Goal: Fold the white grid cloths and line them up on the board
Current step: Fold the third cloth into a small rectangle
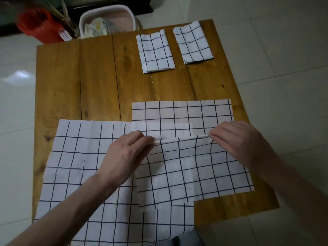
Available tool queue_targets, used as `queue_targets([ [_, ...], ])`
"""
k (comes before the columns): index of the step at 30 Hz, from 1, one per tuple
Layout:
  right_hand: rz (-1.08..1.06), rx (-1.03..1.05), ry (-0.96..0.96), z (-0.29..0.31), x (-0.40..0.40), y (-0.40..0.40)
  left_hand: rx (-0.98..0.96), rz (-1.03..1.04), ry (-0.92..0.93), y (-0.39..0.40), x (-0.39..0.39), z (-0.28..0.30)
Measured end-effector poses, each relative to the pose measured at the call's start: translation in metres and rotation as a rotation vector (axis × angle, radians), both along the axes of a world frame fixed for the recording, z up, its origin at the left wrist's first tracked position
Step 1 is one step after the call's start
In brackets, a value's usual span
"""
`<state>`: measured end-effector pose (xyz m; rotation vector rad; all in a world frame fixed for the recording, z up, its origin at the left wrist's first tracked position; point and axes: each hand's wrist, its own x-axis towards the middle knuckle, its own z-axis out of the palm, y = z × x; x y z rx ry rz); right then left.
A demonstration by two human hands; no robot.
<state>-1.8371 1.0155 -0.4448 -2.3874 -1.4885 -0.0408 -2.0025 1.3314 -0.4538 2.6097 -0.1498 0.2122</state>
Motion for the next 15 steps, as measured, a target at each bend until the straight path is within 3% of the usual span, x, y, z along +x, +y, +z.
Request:
queue_targets([
  [6, -0.057, 0.069, -0.117, 0.048, 0.036, 0.016, 0.07, 0.026, -0.107, 0.024, 0.046, 0.04],
  [15, -0.126, 0.173, -0.36, 0.108, 0.046, 0.016, 0.143, 0.087, -0.442, 0.028, 0.071, 0.099],
])
